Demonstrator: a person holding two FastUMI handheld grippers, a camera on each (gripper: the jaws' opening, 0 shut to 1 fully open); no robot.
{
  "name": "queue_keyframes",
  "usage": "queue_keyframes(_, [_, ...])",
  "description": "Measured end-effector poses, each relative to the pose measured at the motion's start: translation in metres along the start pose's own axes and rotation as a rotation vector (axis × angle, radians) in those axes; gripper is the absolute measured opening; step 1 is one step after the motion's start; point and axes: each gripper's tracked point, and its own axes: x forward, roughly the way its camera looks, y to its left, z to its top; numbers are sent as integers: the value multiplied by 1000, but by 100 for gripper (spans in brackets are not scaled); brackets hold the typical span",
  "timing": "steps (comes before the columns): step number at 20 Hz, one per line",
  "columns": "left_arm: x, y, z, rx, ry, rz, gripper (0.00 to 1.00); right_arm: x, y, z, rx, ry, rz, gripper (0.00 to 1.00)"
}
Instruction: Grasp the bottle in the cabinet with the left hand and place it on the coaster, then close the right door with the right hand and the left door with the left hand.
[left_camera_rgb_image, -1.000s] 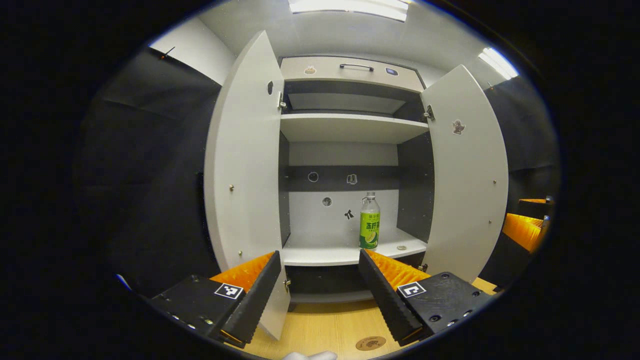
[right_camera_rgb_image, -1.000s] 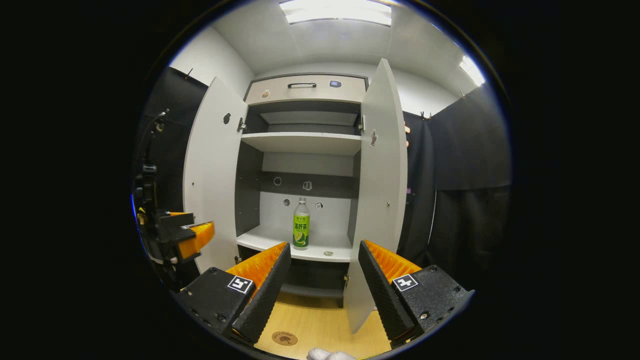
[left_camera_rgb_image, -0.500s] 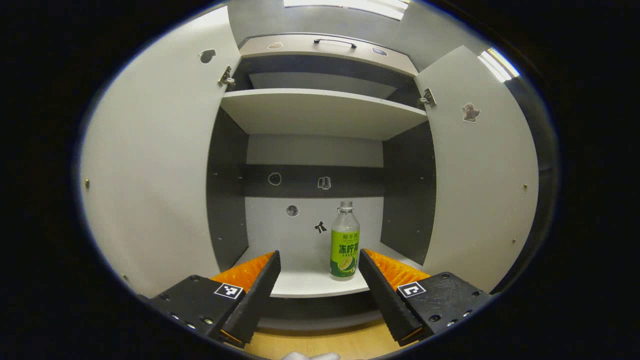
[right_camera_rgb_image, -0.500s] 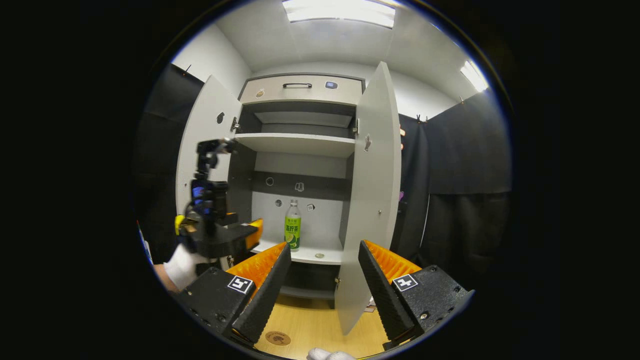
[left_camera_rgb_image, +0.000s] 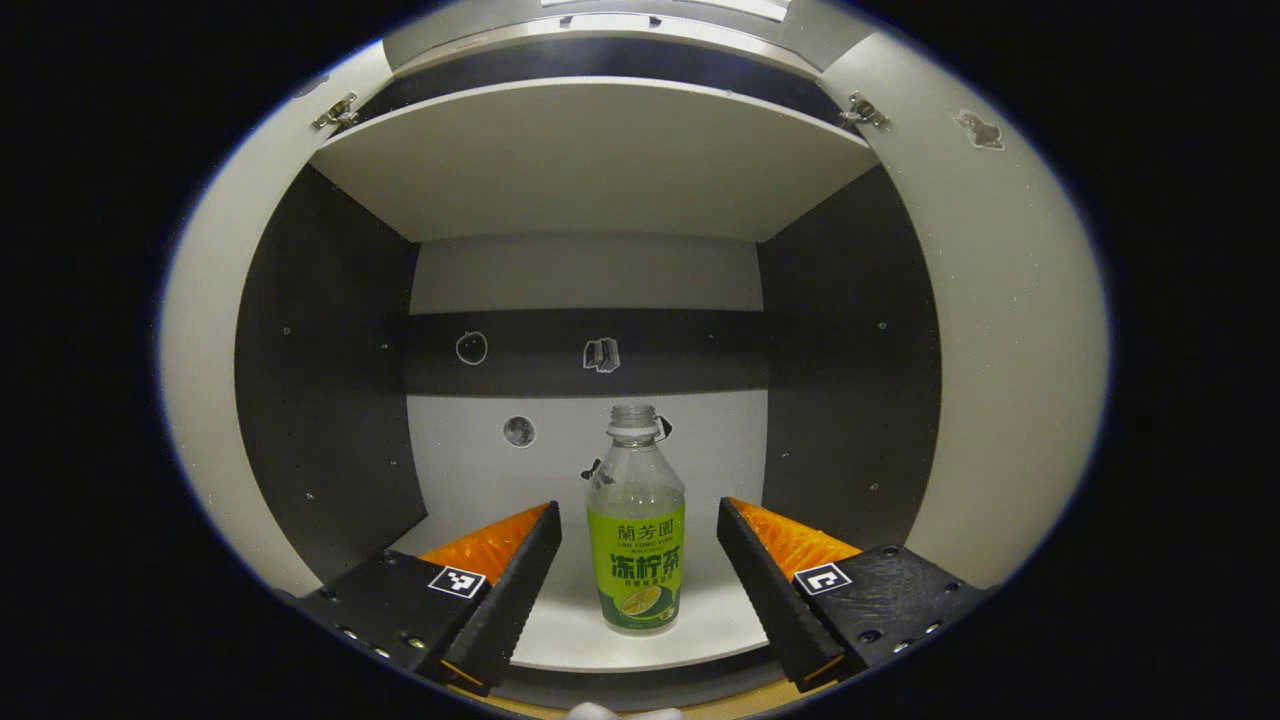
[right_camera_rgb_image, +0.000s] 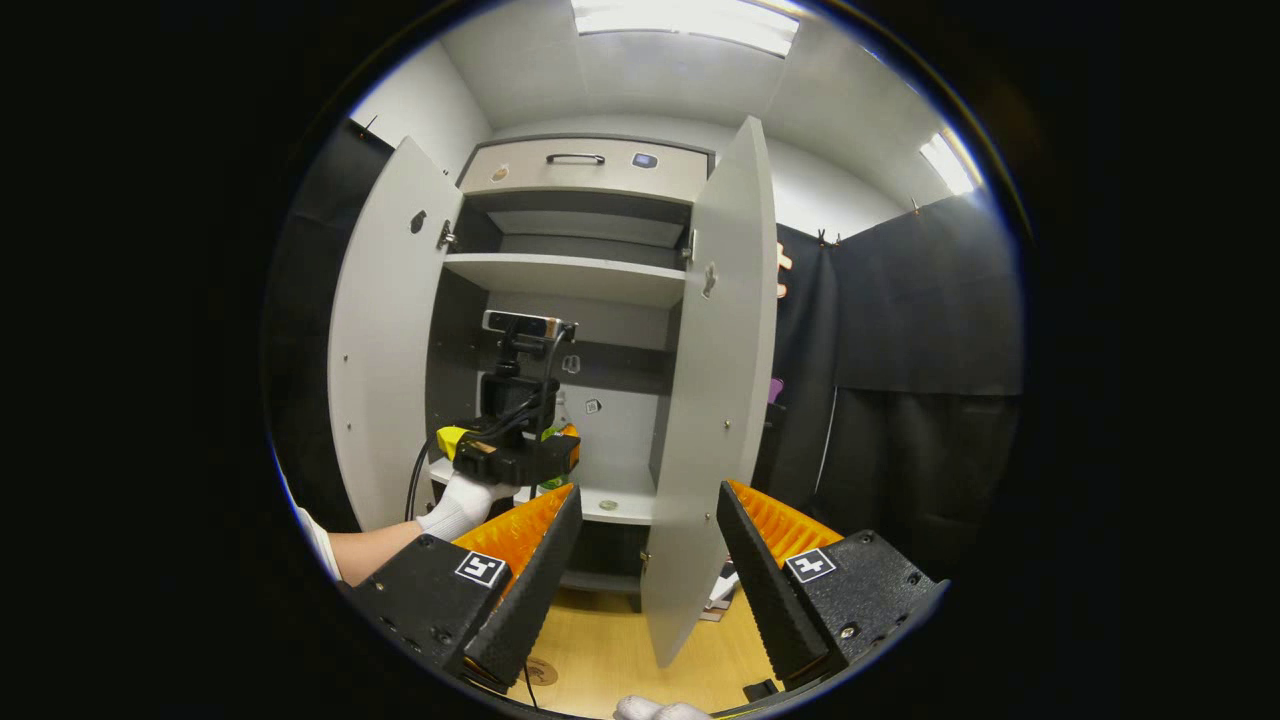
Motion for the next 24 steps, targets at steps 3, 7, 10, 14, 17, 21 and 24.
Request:
queue_keyframes(3, [25,0,-9,10,8,17,96,5,-3,-5,4,22,-6,84])
queue_keyframes(7, [40,2,-21,-2,32,45,96,7,-2,-6,-3,27,5,84])
queue_keyframes(10, [46,5,-28,-16,54,55,80,6,-3,-3,-6,22,10,84])
queue_keyframes(14, [46,5,-28,-26,60,46,76,6,-3,-3,8,26,20,84])
queue_keyframes(17, [35,6,-15,-27,35,38,75,2,-5,0,2,13,22,84])
queue_keyframes(21, [6,9,12,-19,-13,23,72,-5,-7,4,7,-6,30,84])
queue_keyframes(24, [-23,13,28,-13,-39,5,75,-9,-7,5,17,-17,39,84])
